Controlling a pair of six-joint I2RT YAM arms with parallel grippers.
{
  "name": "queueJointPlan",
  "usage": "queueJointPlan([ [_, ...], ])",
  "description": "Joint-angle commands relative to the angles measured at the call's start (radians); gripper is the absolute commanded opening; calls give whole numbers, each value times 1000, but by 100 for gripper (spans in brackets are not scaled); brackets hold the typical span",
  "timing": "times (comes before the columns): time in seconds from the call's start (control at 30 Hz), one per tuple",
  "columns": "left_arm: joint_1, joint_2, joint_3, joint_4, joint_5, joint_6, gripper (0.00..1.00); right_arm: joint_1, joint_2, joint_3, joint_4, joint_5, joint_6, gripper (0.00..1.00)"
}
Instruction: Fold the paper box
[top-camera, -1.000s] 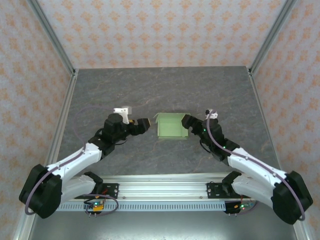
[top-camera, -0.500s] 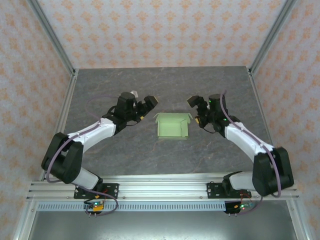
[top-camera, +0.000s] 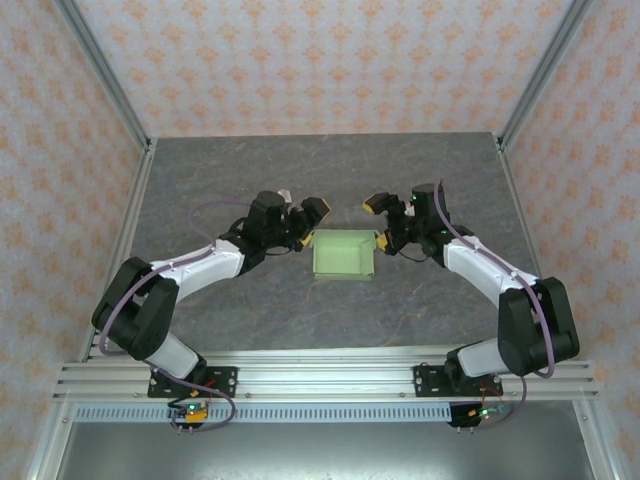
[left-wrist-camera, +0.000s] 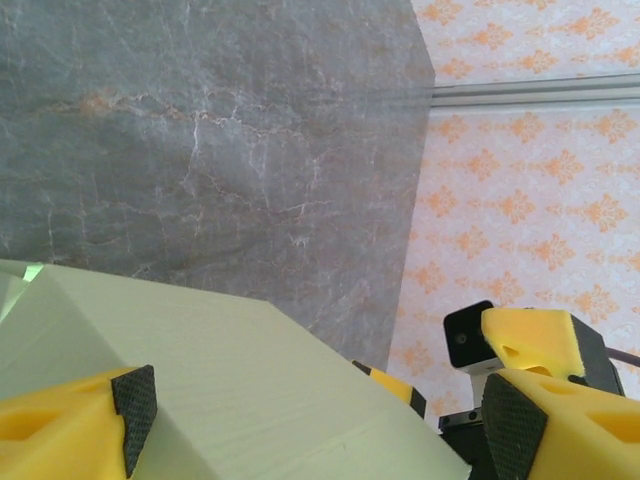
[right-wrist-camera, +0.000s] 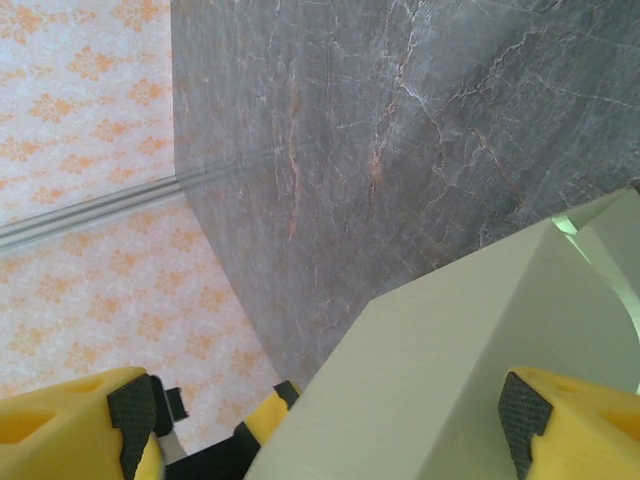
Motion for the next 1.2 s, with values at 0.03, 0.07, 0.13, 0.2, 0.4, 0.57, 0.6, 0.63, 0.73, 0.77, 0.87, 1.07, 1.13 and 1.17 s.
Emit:
queueJointPlan([
  [0.03, -29, 9, -22, 57, -4, -52, 86, 19, -3, -23, 42, 6, 60, 87],
  [0.07, -31, 10, -24, 57, -7, -57, 86, 24, -2, -29, 48, 12, 70, 87],
  [0.13, -37, 12, -32, 63, -13, -67, 86, 36, 2, -39, 62, 26, 85, 85],
  [0.2, -40, 19, -37, 67, -18, -87, 86, 49, 9, -42, 68, 33, 91, 84],
  [0.4, -37, 31, -27, 111, -8, -130, 91, 55, 3, -43, 32, 57, 68, 83],
  [0.57, 5, -20, 27, -78, 23, 18, 97, 56, -13, -35, -17, 76, 42, 81],
  [0.6, 21, -39, 23, -121, 23, 44, 98, 56, -14, -33, -24, 77, 38, 81],
  [0.63, 38, -59, 23, -163, 22, 85, 98, 56, -16, -30, -31, 78, 34, 81],
  [0.73, 64, -92, 61, -359, -24, 231, 99, 56, -11, -21, -54, 77, 26, 81],
  [0.77, 65, -87, 75, -405, -33, 252, 100, 56, -8, -18, -60, 76, 24, 81],
  [0.87, 63, -42, 63, -331, 33, 216, 100, 57, 1, -9, -68, 69, 20, 81],
  [1.07, 43, 13, 77, -207, 52, 128, 95, 59, 11, -5, -65, 68, 22, 80],
  [1.13, 40, 22, 100, -208, 65, 127, 94, 61, 14, -5, -62, 69, 25, 80],
  [1.17, 39, 26, 108, -208, 71, 124, 93, 62, 15, -5, -61, 69, 26, 79],
])
